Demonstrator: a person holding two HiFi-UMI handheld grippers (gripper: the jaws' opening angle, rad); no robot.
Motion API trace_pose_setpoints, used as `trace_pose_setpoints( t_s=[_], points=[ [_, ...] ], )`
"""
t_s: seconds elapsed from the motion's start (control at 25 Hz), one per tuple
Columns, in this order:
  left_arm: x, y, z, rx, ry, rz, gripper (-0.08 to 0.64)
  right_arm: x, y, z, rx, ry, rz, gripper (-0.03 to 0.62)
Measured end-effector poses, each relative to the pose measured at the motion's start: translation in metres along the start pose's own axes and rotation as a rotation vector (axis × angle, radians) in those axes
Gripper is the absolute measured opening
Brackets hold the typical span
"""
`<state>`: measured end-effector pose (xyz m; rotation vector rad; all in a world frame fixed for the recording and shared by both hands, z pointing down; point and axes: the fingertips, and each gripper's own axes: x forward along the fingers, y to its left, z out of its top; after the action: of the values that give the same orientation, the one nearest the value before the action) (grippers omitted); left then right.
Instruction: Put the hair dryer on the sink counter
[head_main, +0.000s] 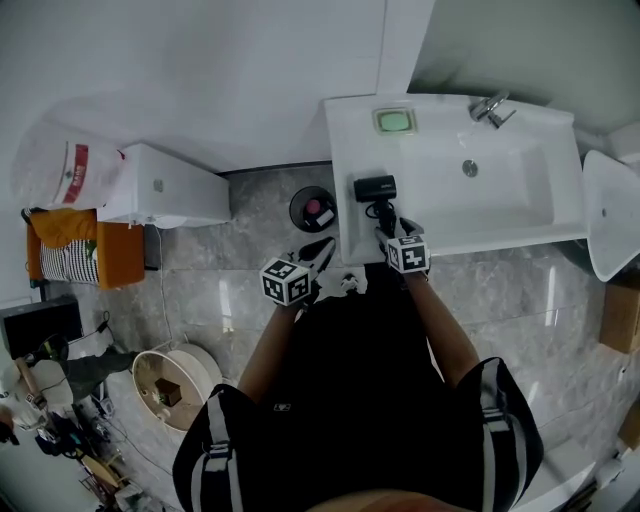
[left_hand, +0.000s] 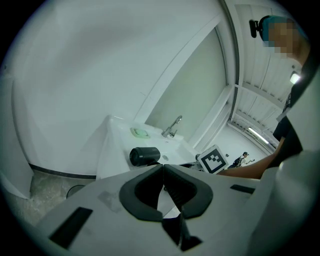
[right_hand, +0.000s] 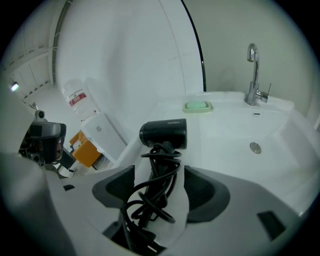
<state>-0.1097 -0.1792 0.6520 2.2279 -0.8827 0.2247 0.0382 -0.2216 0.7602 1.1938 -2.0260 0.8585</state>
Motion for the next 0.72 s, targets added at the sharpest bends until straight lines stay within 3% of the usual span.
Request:
trace_pose_setpoints(
  t_s=[0.16, 0.48, 0.56, 0.72],
  points=[
    [-0.006, -0.007, -0.005, 0.011, -0.01, -0.019, 0.018, -0.031, 0.0, -0.002, -0.031, -0.083, -0.046, 0.36],
    [-0.016, -0.024, -0.019, 0.026, -0.018, -0.057, 0.019, -0.089, -0.005, -0.006, 0.004, -0.247, -0.134, 0.124],
    [-0.018, -0.03, -0.023, 0.031, -0.019, -0.067, 0.019, -0.096, -0.001, -0.008, 0.004, -0.277, -0.12, 0.071],
    [-0.023, -0.034, -0.03, 0.032, -0.024, -0.069, 0.019, -0.104, 0.015, -0.014, -0.028, -0.296, -0.038, 0.06]
  ],
)
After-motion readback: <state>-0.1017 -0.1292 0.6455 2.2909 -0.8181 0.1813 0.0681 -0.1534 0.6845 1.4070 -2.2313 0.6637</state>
